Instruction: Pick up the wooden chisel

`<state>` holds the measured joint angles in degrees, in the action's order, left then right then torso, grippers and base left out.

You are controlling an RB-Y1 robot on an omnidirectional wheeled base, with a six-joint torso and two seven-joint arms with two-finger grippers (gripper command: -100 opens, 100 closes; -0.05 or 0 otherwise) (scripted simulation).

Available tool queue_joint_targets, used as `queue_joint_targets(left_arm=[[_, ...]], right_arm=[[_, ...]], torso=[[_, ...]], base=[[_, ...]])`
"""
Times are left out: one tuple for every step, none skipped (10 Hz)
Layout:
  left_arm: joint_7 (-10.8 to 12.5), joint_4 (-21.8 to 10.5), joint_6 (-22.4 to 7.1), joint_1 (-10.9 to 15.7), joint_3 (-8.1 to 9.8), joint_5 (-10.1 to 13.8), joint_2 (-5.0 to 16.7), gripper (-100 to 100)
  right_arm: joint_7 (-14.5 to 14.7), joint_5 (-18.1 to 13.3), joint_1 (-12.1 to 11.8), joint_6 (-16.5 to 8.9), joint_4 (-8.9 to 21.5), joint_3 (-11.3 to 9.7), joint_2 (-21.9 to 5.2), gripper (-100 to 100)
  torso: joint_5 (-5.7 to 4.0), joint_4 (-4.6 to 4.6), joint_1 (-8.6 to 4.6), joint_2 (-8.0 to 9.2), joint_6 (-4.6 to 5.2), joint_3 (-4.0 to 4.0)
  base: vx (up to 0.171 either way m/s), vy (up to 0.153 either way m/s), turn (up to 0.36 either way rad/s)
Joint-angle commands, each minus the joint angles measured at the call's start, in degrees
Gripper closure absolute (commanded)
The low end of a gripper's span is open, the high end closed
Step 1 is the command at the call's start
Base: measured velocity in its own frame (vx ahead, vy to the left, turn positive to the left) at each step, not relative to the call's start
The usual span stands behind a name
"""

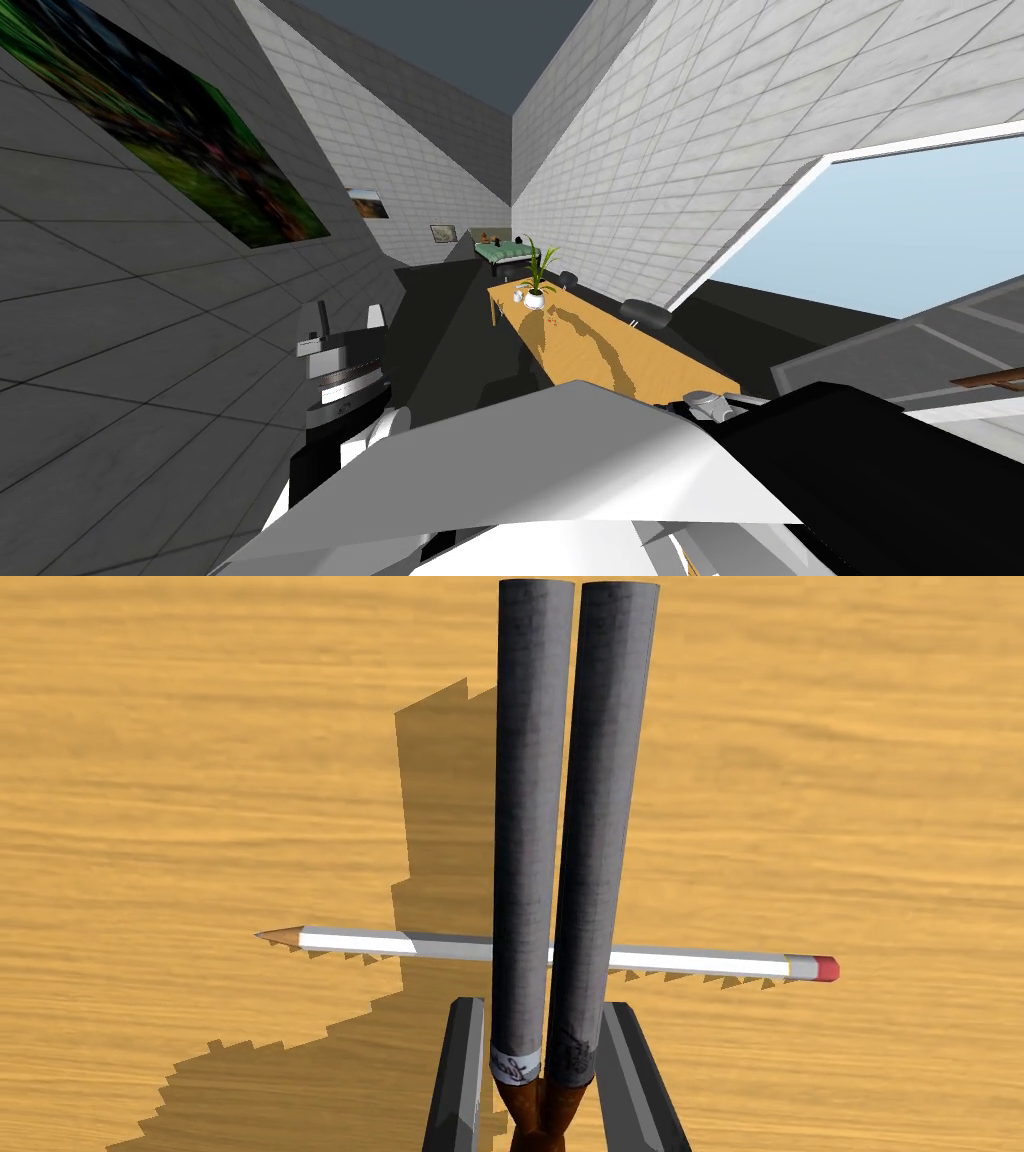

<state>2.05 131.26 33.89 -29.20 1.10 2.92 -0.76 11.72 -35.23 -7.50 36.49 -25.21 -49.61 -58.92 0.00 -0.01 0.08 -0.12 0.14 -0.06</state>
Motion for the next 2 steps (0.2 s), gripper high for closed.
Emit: queue_joint_targets(left_arm=[[0.0, 0.0, 0.0, 0.0, 0.00, 0.0, 0.0, 0], [0.0, 0.0, 0.0, 0.0, 0.00, 0.0, 0.0, 0]], right_arm=[[0.0, 0.0, 0.0, 0.0, 0.0, 0.0, 0.0, 100], [0.1, 0.0, 0.0, 0.2, 0.1, 0.0, 0.0, 0]], torso=[[0.00, 0.00, 0.00, 0.00, 0.00, 0.00], [-0.02, 0.00, -0.07, 0.00, 0.00, 0.00]], base=[[0.001, 0.006, 0.001], [0.000, 0.000, 0.000]])
